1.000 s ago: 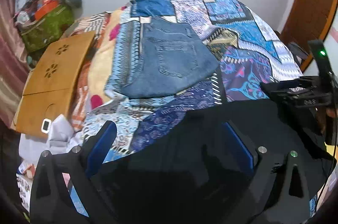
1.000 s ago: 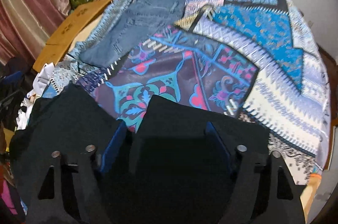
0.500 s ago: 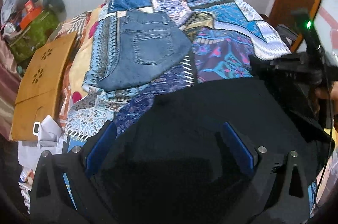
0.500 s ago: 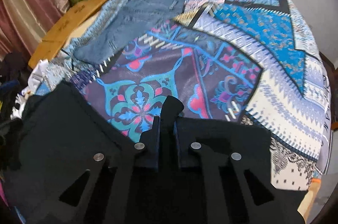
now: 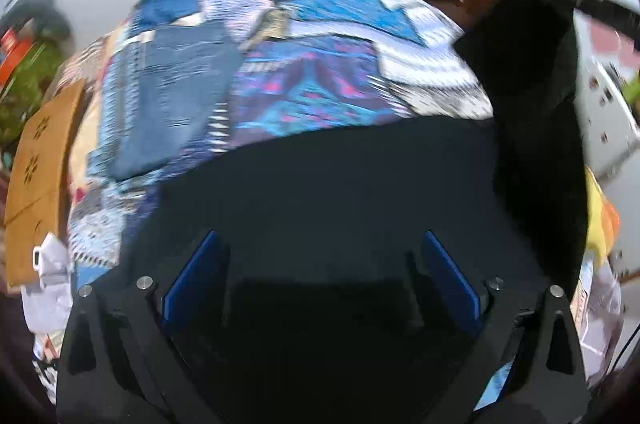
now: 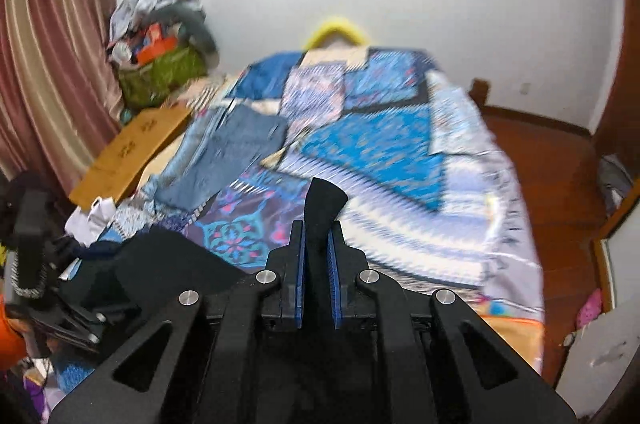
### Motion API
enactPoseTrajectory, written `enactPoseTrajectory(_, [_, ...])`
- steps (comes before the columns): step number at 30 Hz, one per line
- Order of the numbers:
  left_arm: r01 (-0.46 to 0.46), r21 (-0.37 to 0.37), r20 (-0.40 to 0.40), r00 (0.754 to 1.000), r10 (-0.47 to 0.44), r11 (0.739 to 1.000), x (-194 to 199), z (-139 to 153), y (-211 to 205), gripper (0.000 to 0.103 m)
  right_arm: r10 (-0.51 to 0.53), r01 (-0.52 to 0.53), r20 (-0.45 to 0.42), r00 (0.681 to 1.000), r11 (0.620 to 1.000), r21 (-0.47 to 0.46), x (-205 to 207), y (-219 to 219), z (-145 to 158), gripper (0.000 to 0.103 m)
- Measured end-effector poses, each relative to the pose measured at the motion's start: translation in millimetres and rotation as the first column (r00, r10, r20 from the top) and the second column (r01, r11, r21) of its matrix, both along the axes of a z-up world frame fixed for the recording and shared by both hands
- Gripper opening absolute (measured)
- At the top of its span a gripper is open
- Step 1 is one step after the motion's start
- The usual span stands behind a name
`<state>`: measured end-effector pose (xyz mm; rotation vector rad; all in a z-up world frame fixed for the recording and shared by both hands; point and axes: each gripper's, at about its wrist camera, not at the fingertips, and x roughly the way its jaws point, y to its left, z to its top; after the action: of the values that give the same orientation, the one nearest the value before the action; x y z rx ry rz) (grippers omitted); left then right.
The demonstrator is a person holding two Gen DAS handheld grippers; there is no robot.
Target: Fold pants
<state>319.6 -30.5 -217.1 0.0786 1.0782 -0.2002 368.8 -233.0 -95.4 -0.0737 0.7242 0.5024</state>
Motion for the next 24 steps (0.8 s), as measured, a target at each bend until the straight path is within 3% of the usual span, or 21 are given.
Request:
enactPoseTrajectory(4, [0.073,0.032,-0.023,0.997,-0.073,0.997,-3.0,-10.1,-40.8,0.101,-0.036,0.036,0.04,0.999,0.999,-0.001,-16.0,-35.0,8.5,0.008])
enactPoseTrajectory(8, [0.084,0.025,-0.059,0.995,-0.082,0.996,-2.2,-21.7,-65.1,0.101,-0.057,0.059,0.035,0.998,0.998,-0.037,-27.0,-57.1,-8.4,0.008])
enactPoseTrajectory(12, [0.07,0.022,-0.076,0.995,-0.069,0.997,0.2,-31.7,-78.6,0.101,-0.1,0.097,-0.024,0.995,0.991,-0.094,-30.6,-74.5,-51.9,0.008])
enactPoseTrajectory(20, [0.072,0.046,-0.062,0.996,-0.069,0.996,1.5,-34.3,-88.6,0.102,-0.18,0.162,-0.2,0.963,0.982,-0.102,-42.5,-104.8,-139.7,0.009])
enactPoseTrajectory(24, [0.072,0.048,-0.054,0.996,-0.069,0.996,1.4,-34.9,-90.3,0.102,-0.229,0.207,-0.276,0.934,0.973,-0.106,-55.9,-110.0,-174.2,0.016])
